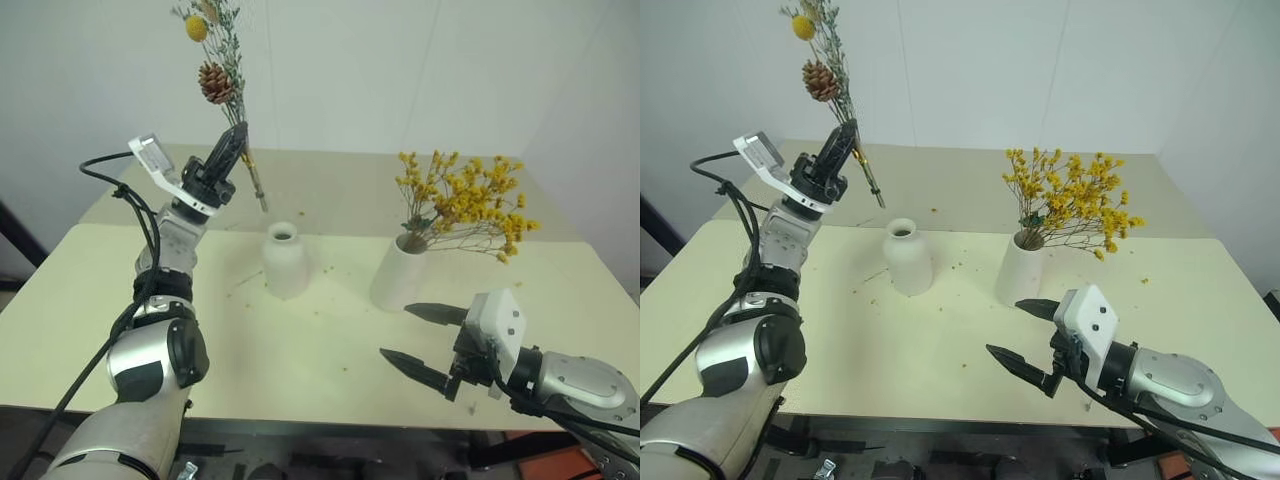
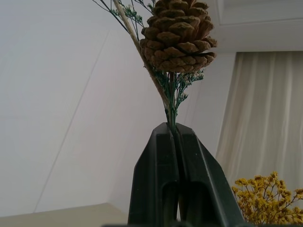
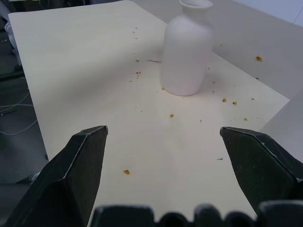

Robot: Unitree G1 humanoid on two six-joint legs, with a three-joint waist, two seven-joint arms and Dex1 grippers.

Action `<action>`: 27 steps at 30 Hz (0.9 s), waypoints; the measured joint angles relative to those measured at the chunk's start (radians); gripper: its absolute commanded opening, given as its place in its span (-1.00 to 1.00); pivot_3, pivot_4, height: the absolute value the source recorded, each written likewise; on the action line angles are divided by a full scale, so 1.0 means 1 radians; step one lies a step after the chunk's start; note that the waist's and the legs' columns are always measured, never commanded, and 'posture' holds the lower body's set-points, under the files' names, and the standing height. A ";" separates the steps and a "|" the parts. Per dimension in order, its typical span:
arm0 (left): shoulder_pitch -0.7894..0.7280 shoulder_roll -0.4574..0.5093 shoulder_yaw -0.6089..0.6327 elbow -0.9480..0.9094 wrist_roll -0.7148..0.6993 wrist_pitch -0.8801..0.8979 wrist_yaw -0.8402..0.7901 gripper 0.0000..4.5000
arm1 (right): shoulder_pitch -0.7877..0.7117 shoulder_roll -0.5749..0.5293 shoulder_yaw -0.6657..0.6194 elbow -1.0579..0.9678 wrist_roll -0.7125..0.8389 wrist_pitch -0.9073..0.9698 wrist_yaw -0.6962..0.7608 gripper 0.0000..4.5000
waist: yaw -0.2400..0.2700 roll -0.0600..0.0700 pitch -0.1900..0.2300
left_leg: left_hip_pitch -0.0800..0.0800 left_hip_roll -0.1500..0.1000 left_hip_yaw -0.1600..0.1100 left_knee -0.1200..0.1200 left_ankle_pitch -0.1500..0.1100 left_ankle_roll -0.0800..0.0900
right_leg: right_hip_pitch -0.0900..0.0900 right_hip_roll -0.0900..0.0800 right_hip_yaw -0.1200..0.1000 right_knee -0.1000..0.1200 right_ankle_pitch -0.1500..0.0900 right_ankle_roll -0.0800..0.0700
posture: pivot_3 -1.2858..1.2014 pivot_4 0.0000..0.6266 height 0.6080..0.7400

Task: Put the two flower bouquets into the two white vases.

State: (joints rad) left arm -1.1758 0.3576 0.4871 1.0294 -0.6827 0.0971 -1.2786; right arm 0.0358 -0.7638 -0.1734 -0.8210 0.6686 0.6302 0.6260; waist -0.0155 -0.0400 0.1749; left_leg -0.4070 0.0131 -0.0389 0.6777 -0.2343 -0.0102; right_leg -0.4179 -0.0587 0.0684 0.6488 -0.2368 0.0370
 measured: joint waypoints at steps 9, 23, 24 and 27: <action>-0.010 -0.040 -0.025 0.090 0.061 -0.078 -0.019 -0.99 | 0.029 0.005 -0.001 -0.015 -0.026 -0.010 -0.008 1.00 | -0.002 0.000 0.000 | 0.000 0.000 0.000 0.000 0.000 0.000 | 0.000 0.000 0.000 0.000 0.000 0.000 | 0.03 -0.52 1.00; 0.070 -0.054 -0.106 0.080 0.175 -0.185 -0.090 -0.99 | 0.039 0.004 -0.011 -0.015 -0.036 -0.017 -0.008 1.00 | -0.002 0.000 0.000 | 0.000 0.000 0.000 0.000 0.000 0.000 | 0.000 0.000 0.000 0.000 0.000 0.000 | 0.03 -0.52 1.00; 0.088 -0.053 -0.106 0.070 0.174 -0.185 -0.093 -0.99 | 0.039 0.004 -0.011 -0.015 -0.036 -0.017 -0.008 1.00 | -0.002 0.000 0.000 | 0.000 0.000 0.000 0.000 0.000 0.000 | 0.000 0.000 0.000 0.000 0.000 0.000 | 0.03 -0.52 1.00; 0.135 -0.050 -0.109 0.026 0.173 -0.185 -0.099 -0.99 | 0.042 0.004 -0.011 -0.015 -0.036 -0.017 -0.007 1.00 | -0.001 0.000 0.000 | 0.000 0.000 0.000 0.000 0.000 0.000 | 0.000 0.000 0.000 0.000 0.000 0.000 | 0.03 -0.52 1.00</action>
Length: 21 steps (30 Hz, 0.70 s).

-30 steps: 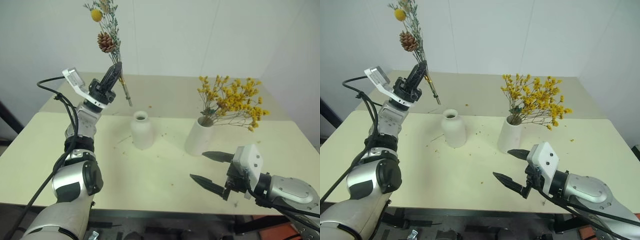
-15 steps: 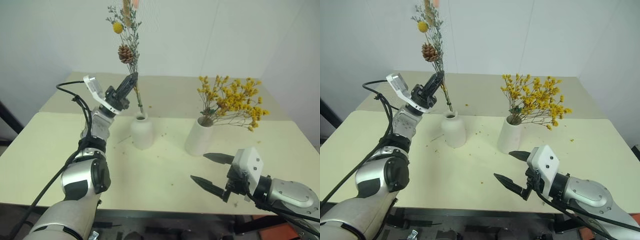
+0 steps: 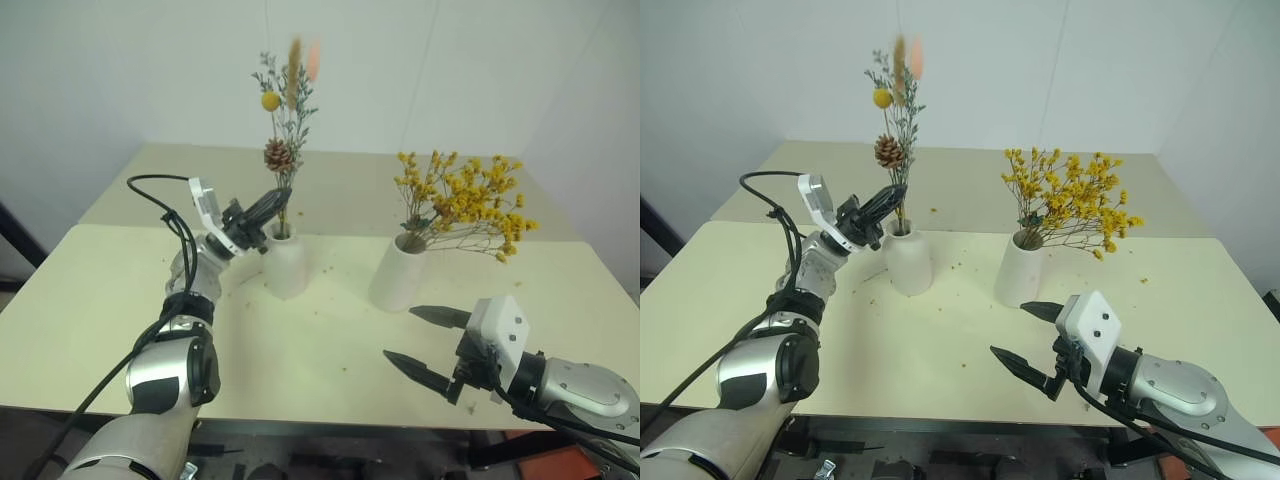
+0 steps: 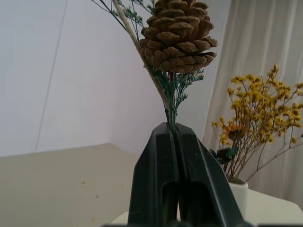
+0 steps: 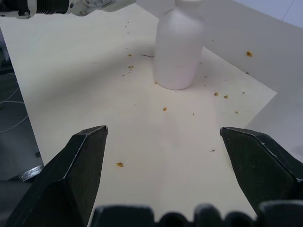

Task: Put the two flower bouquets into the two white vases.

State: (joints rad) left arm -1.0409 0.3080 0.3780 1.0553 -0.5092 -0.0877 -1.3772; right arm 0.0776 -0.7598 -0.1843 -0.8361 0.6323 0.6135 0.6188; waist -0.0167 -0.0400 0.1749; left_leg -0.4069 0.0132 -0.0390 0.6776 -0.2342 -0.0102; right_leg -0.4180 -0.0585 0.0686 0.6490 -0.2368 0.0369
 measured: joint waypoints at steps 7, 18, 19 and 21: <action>0.079 0.000 -0.013 -0.134 -0.002 0.008 0.003 -0.99 | 0.003 0.000 0.004 0.002 -0.020 -0.006 0.014 1.00 | 0.002 0.000 0.000 | 0.000 0.000 0.000 0.000 0.000 0.000 | 0.000 0.000 0.000 0.000 0.000 0.000 | 0.03 -0.52 1.00; 0.161 0.009 -0.019 -0.303 -0.043 0.071 0.043 0.47 | -0.014 0.000 0.016 0.017 -0.038 -0.023 0.034 1.00 | 0.001 0.000 0.000 | 0.001 0.000 0.000 0.000 0.000 0.000 | 0.001 0.000 0.000 0.000 0.000 0.000 | 0.03 -0.52 1.00; 0.176 0.014 -0.020 -0.325 -0.044 0.076 0.049 0.60 | -0.014 0.000 0.016 0.020 -0.040 -0.024 0.035 1.00 | 0.000 0.000 0.000 | 0.001 0.000 0.000 0.000 0.000 0.000 | 0.001 0.000 0.000 0.000 0.000 0.000 | 0.03 -0.52 1.00; 0.198 0.024 -0.021 -0.352 -0.044 0.086 0.057 0.87 | -0.014 0.000 0.016 0.023 -0.041 -0.024 0.037 1.00 | -0.001 0.000 0.000 | 0.001 0.000 0.000 0.000 0.000 0.000 | 0.001 0.000 0.000 0.000 0.000 0.000 | 0.03 -0.52 1.00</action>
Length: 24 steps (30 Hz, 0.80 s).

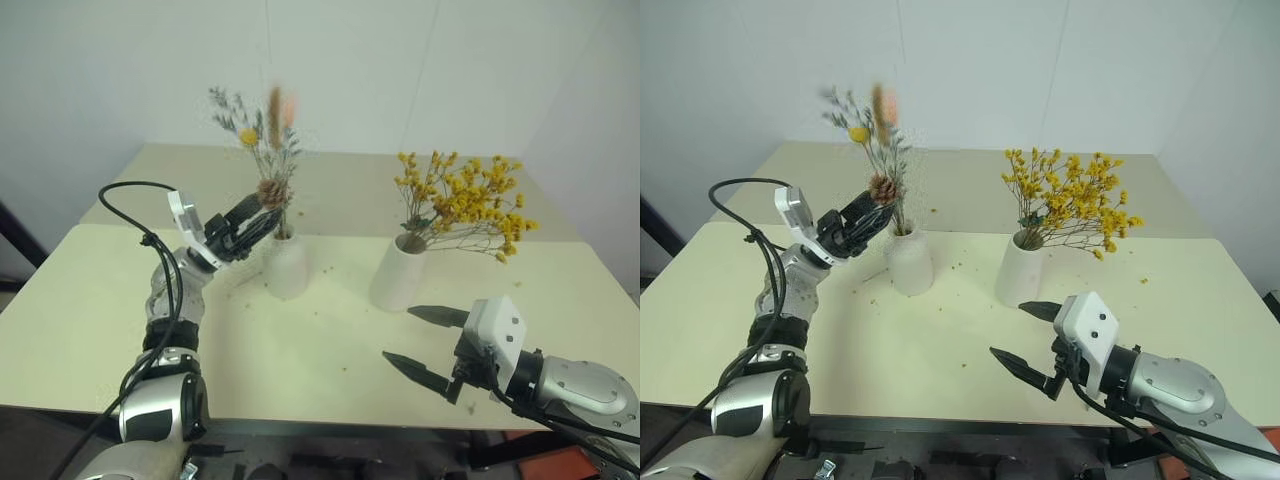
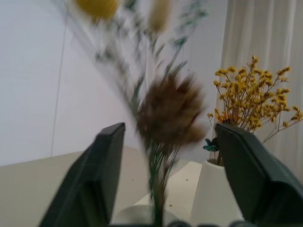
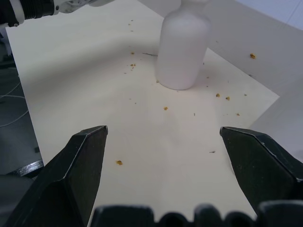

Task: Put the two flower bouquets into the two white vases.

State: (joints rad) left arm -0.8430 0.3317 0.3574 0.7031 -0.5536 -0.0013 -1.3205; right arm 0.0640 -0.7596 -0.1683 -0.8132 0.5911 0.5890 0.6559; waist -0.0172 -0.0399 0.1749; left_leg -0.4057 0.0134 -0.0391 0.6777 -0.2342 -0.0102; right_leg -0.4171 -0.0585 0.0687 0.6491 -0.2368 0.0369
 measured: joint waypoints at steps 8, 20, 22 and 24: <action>0.169 0.111 -0.041 -0.242 0.002 0.116 0.033 0.99 | 0.001 0.000 0.001 0.004 -0.014 -0.010 0.011 1.00 | -0.002 0.000 0.000 | 0.001 0.001 0.000 0.000 0.000 0.000 | 0.000 0.000 0.000 0.000 0.000 0.000 | 0.03 -0.52 1.00; 0.563 0.361 0.096 -0.703 -0.118 0.349 0.175 0.99 | 0.042 -0.026 -0.105 0.080 -0.007 -0.018 0.085 1.00 | -0.001 0.000 0.000 | 0.003 0.002 0.001 -0.001 0.000 0.000 | 0.001 0.000 0.000 0.000 0.000 0.000 | 0.03 -0.52 1.00; 0.605 0.385 0.112 -0.744 -0.148 0.385 0.174 0.99 | 0.053 -0.046 -0.142 0.111 -0.007 -0.022 0.112 1.00 | 0.004 0.001 0.000 | 0.005 0.002 0.001 -0.001 0.000 0.000 | 0.004 0.000 0.000 -0.001 0.000 0.000 | 0.03 -0.52 1.00; 0.643 0.393 0.119 -0.786 -0.173 0.413 0.174 0.99 | 0.084 -0.077 -0.178 0.155 -0.022 -0.050 0.155 1.00 | 0.009 0.001 0.000 | 0.010 0.002 0.001 -0.001 0.000 0.000 | 0.011 -0.001 -0.001 -0.003 -0.002 0.001 | 0.03 -0.52 1.00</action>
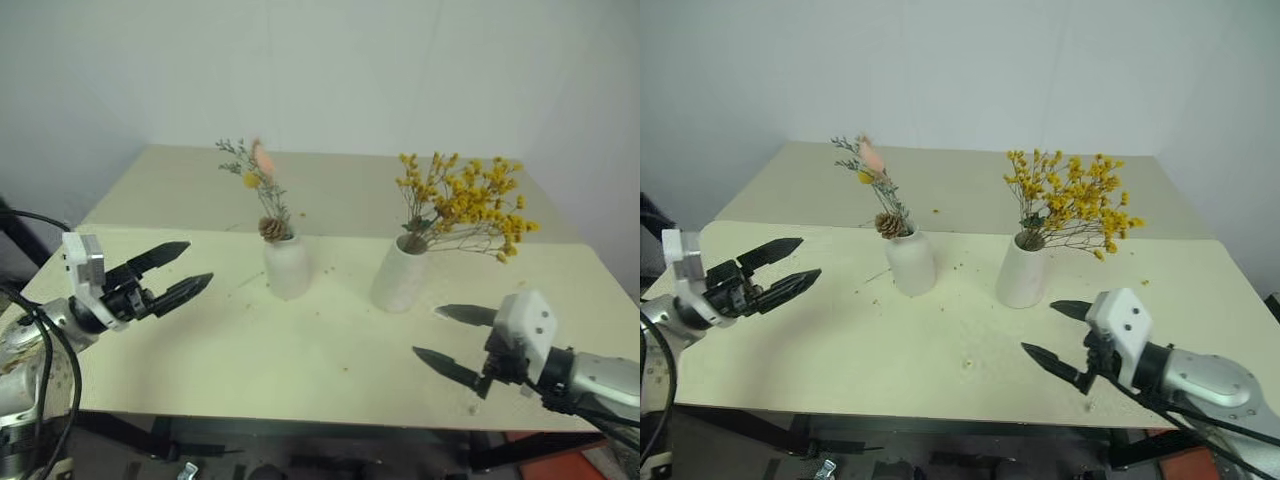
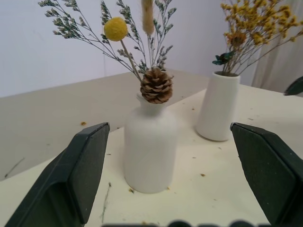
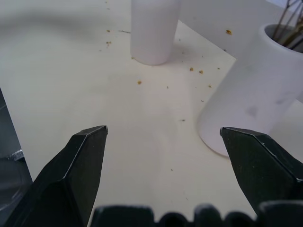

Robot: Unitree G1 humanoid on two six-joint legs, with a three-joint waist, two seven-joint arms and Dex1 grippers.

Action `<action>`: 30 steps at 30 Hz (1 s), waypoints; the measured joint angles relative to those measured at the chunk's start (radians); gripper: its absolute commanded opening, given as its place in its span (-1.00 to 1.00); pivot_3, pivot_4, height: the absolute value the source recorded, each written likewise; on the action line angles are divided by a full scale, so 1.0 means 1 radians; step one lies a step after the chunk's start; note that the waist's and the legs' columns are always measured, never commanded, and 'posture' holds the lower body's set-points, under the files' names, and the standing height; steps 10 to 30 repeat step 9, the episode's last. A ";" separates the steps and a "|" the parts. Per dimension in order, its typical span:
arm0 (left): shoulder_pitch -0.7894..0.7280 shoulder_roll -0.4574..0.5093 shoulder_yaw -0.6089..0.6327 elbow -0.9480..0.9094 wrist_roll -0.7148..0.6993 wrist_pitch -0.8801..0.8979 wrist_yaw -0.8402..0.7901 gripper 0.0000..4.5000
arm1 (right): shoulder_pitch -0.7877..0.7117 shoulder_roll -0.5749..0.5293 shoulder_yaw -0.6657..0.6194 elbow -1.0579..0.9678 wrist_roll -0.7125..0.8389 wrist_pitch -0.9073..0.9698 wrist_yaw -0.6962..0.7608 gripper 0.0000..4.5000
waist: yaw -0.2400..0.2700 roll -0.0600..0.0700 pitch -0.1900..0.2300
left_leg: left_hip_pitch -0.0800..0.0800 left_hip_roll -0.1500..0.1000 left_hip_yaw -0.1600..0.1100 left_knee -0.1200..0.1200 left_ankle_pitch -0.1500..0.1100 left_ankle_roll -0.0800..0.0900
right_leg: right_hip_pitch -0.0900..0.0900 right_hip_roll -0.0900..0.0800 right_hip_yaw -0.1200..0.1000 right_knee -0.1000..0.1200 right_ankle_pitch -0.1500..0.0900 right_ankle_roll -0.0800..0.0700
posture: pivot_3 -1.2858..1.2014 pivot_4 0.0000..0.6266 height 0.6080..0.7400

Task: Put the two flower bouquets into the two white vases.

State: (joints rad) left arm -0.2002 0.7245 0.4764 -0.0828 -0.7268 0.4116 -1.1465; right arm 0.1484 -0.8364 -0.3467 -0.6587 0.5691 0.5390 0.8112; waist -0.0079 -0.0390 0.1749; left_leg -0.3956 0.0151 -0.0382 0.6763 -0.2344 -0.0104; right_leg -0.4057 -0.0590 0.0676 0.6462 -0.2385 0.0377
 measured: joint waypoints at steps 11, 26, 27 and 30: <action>0.084 0.004 -0.044 -0.131 -0.021 0.031 0.027 0.99 | 0.052 -0.093 -0.198 0.277 -0.055 -0.120 0.173 1.00 | -0.010 0.000 0.000 | 0.007 0.002 0.004 -0.003 0.000 0.000 | 0.004 0.001 0.003 -0.001 -0.004 0.004 | 0.03 -0.52 1.00; 0.084 0.004 -0.044 -0.131 -0.021 0.031 0.027 0.99 | 0.052 -0.093 -0.198 0.277 -0.055 -0.120 0.173 1.00 | -0.010 0.000 0.000 | 0.007 0.002 0.004 -0.003 0.000 0.000 | 0.004 0.001 0.003 -0.001 -0.004 0.004 | 0.03 -0.52 1.00; 0.084 0.004 -0.044 -0.131 -0.021 0.031 0.027 0.99 | 0.052 -0.093 -0.198 0.277 -0.055 -0.120 0.173 1.00 | -0.010 0.000 0.000 | 0.007 0.002 0.004 -0.003 0.000 0.000 | 0.004 0.001 0.003 -0.001 -0.004 0.004 | 0.03 -0.52 1.00; 0.084 0.004 -0.044 -0.131 -0.021 0.031 0.027 0.99 | 0.052 -0.093 -0.198 0.277 -0.055 -0.120 0.173 1.00 | -0.010 0.000 0.000 | 0.007 0.002 0.004 -0.003 0.000 0.000 | 0.004 0.001 0.003 -0.001 -0.004 0.004 | 0.03 -0.52 1.00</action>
